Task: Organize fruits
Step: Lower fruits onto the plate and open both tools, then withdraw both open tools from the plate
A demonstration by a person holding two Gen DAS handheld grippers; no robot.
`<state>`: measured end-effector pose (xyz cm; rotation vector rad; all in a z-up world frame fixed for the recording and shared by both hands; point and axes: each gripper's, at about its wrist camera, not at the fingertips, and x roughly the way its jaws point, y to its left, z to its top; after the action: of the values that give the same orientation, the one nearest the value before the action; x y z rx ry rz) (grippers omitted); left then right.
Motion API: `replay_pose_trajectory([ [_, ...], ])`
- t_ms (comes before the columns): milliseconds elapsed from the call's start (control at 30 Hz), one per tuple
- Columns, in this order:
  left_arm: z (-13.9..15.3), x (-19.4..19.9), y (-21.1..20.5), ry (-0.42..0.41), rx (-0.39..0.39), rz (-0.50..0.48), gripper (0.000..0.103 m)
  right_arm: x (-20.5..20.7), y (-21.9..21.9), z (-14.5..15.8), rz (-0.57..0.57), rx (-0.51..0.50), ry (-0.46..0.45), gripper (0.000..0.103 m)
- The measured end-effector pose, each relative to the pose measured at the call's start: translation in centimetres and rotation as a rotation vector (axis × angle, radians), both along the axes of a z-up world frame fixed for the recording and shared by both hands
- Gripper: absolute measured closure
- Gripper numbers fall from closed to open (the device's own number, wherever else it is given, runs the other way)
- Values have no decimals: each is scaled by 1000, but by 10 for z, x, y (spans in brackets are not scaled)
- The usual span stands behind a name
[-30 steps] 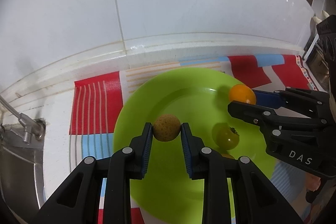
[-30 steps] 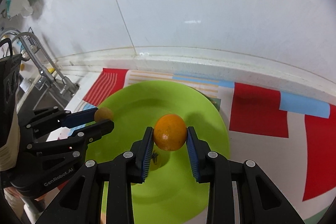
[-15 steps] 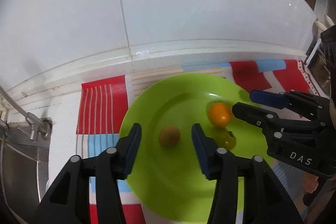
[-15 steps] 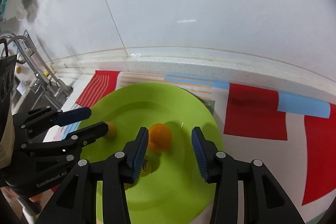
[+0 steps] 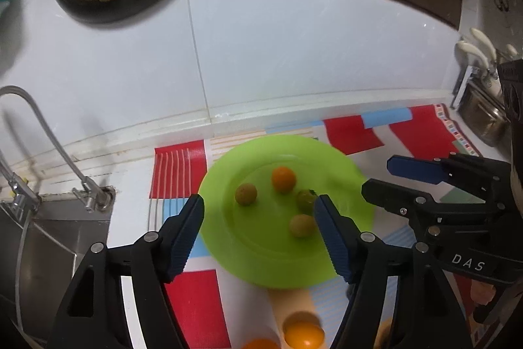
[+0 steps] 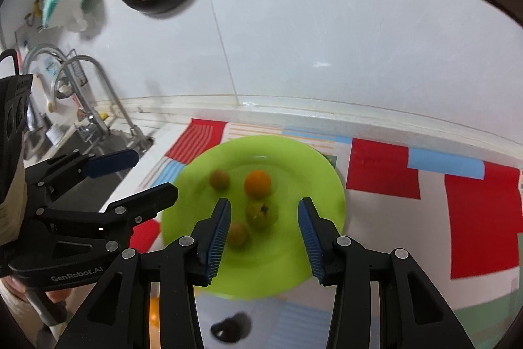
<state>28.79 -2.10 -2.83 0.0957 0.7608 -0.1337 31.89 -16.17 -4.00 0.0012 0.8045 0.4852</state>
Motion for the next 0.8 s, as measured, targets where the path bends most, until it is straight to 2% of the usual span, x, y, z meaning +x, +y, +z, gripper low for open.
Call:
replay_pose_trajectory([
  [367, 25, -69, -4, -87, 29, 8, 24, -60, -12, 25, -8, 8, -44, 59],
  [800, 25, -136, 10, -103, 17, 52, 21, -123, -1, 41, 7, -38, -107, 59],
])
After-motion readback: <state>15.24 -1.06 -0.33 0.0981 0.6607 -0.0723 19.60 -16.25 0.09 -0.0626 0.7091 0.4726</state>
